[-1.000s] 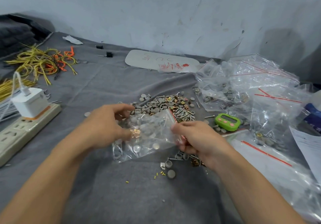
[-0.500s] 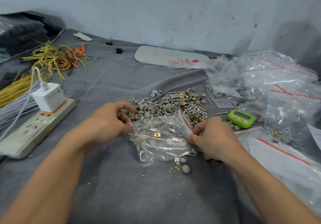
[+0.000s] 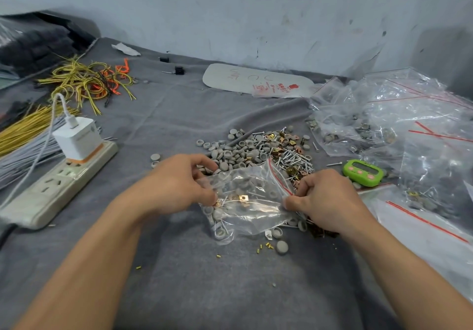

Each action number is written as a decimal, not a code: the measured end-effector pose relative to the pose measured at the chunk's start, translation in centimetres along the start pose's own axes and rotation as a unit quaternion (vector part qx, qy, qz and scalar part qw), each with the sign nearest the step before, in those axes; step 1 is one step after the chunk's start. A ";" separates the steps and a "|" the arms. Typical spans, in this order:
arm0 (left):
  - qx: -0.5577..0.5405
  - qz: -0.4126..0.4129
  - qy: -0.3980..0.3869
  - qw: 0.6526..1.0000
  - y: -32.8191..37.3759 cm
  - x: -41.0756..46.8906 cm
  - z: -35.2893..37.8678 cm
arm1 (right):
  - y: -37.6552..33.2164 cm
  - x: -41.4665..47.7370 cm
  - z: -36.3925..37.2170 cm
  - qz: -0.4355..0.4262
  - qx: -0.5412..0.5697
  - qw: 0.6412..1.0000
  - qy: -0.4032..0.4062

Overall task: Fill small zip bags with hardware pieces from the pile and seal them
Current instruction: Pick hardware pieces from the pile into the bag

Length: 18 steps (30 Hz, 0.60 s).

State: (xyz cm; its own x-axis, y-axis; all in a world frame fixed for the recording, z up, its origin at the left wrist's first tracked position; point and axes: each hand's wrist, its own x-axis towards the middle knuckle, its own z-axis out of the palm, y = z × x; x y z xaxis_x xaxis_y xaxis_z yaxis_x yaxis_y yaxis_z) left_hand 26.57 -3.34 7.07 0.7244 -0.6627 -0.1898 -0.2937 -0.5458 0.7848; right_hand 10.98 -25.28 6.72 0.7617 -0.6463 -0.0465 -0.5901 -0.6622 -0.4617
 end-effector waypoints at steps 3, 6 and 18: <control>0.019 -0.004 0.008 1.000 0.1 0.0 -0.2 | 0.2 0.3 0.0 0.005 0.022 1.000 0.017; -0.012 -0.009 -0.003 1.000 0.0 -0.2 -0.3 | 0.6 0.4 -0.3 0.017 0.068 0.996 0.055; 0.010 0.000 0.255 0.967 1.3 0.2 0.2 | 1.5 0.6 -1.6 0.050 0.525 0.847 -0.070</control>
State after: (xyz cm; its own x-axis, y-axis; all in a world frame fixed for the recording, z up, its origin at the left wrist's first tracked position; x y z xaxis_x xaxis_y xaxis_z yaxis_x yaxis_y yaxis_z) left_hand 26.18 -4.29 7.91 0.9358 -0.3276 0.1299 -0.3027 -0.5586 0.7722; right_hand 10.09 -27.29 7.45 0.7892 -0.5798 -0.2023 -0.1457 0.1432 -0.9789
